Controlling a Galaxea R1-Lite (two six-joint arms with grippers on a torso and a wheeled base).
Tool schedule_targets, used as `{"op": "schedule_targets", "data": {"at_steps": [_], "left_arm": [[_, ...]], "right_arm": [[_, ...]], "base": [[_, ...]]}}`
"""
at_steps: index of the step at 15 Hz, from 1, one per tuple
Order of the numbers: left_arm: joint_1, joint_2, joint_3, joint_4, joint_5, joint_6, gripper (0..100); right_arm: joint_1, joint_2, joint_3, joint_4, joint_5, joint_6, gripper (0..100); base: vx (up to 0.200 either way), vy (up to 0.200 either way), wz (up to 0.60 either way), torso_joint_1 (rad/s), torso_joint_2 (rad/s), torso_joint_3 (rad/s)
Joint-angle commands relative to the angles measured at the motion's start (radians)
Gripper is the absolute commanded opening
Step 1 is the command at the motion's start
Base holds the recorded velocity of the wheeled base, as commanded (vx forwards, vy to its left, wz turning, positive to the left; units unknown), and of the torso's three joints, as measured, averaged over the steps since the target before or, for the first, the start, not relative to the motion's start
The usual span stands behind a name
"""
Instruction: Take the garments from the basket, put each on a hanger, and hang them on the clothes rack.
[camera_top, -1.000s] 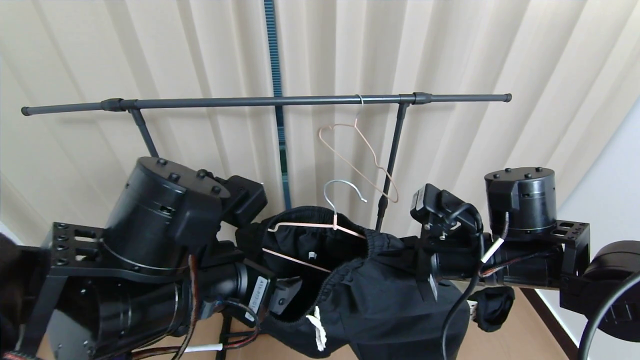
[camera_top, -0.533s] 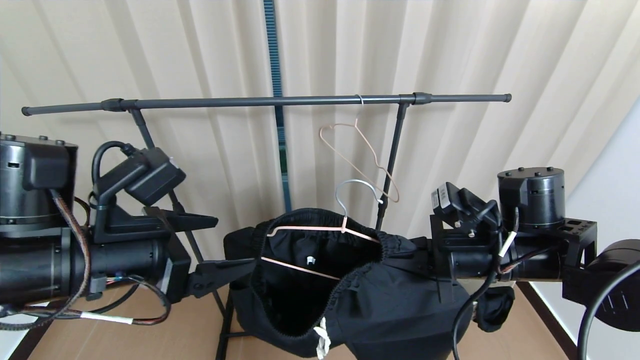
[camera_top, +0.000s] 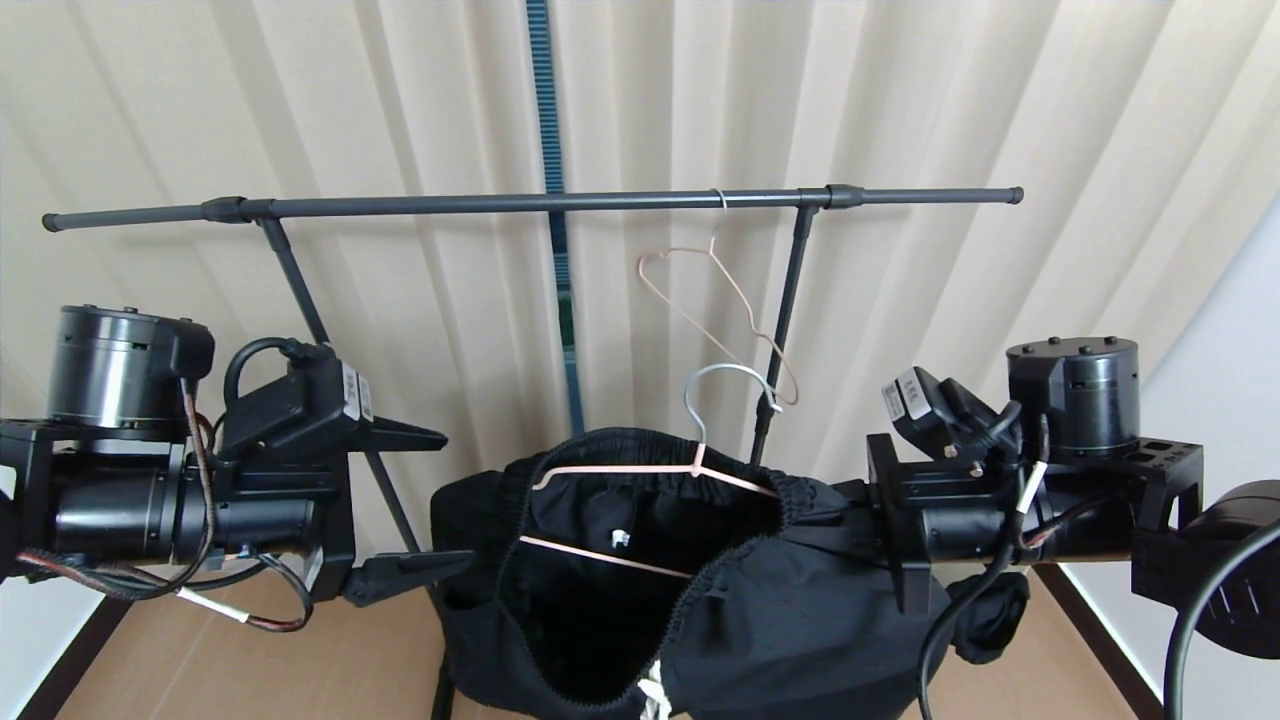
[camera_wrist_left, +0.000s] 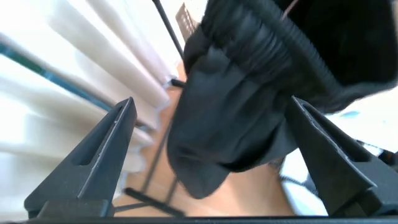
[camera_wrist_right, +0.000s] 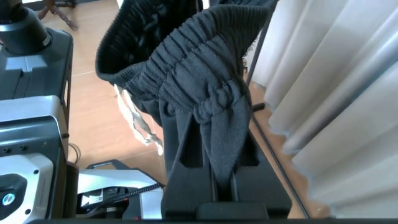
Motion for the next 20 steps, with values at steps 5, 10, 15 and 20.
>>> {"op": "schedule_targets", "data": {"at_steps": [5,10,15,20], "left_arm": [[-0.094,0.098,-0.053,0.0,0.134,-0.036,100],[-0.207,0.128,-0.102,-0.001,0.134,-0.224,100],[-0.264,0.142,-0.107,-0.006,0.134,-0.229,100],[-0.324,0.176,-0.114,-0.006,0.142,-0.235,100]], "right_arm": [[0.0,-0.01,0.021,0.0,0.038,-0.026,0],[0.003,-0.013,0.027,0.001,0.04,-0.046,0],[0.005,-0.013,0.027,0.001,0.063,-0.046,0],[0.023,-0.015,0.035,0.0,0.066,-0.046,0]], "base": [[0.0,0.0,0.0,0.0,0.0,0.0],[0.0,0.0,0.0,0.0,0.0,0.0],[0.0,0.0,0.0,0.0,0.0,0.0],[0.0,0.0,0.0,0.0,0.0,0.0]]}}
